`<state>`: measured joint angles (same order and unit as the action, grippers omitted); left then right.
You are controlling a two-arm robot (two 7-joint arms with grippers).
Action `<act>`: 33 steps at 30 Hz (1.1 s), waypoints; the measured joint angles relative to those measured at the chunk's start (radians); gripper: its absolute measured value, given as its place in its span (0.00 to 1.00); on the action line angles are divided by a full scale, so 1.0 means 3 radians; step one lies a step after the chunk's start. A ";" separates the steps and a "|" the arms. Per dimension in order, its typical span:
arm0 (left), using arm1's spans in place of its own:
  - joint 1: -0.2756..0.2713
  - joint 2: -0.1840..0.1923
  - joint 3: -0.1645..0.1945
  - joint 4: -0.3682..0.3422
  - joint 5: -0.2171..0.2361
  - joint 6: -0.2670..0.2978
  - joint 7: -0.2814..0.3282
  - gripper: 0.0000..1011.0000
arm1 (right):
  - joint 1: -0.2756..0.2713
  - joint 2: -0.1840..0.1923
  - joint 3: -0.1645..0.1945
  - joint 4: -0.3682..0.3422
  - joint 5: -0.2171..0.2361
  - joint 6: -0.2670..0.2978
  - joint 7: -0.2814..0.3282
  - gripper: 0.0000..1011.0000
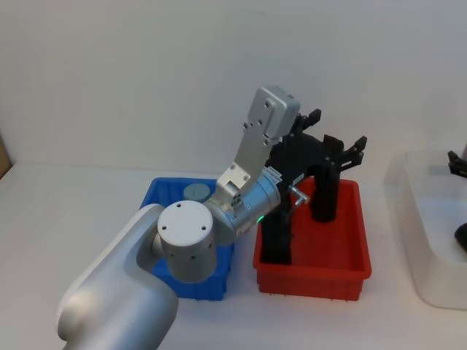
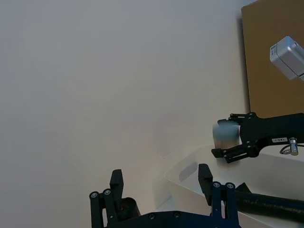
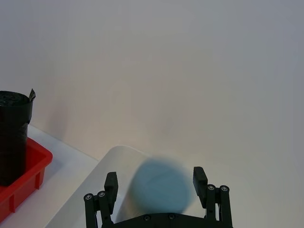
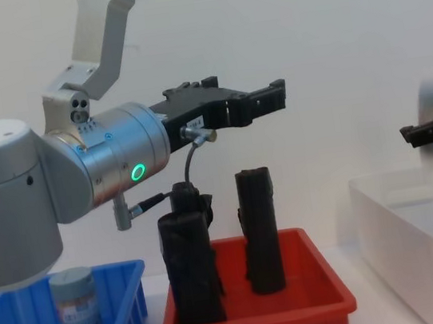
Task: Pick the cotton swabs from the blue box and place them into the white box.
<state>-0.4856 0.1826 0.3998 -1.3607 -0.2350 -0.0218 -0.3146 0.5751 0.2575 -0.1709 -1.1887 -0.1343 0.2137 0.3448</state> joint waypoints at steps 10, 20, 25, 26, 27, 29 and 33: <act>0.0000 0.0000 0.0000 0.0000 0.0000 0.0000 0.0000 0.99 | 0.0010 -0.0003 -0.0003 0.0004 -0.0003 0.0008 0.0011 0.99; 0.0000 0.0000 0.0000 0.0000 0.0000 0.0000 0.0000 0.99 | 0.0013 -0.0004 -0.0005 0.0006 -0.0007 0.0011 0.0014 0.99; 0.0000 0.0000 0.0000 0.0000 0.0000 0.0000 0.0000 0.99 | 0.0015 -0.0004 -0.0005 0.0006 -0.0007 0.0014 0.0017 0.99; 0.0000 0.0000 0.0000 0.0000 0.0000 0.0000 0.0000 0.99 | 0.0015 -0.0004 -0.0005 0.0006 -0.0007 0.0014 0.0017 0.99; 0.0000 0.0000 0.0000 0.0000 0.0000 0.0000 0.0000 0.99 | 0.0016 -0.0004 -0.0005 0.0006 -0.0007 0.0014 0.0017 0.99; 0.0000 0.0000 0.0000 0.0000 0.0000 0.0000 0.0000 0.99 | 0.0016 -0.0004 -0.0005 0.0006 -0.0007 0.0014 0.0018 0.99; 0.0000 0.0000 0.0000 0.0000 0.0000 0.0000 0.0000 0.99 | 0.0016 -0.0004 -0.0005 0.0006 -0.0007 0.0014 0.0018 0.99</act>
<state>-0.4856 0.1826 0.3998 -1.3607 -0.2350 -0.0219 -0.3145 0.5800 0.2564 -0.1722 -1.1867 -0.1363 0.2179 0.3501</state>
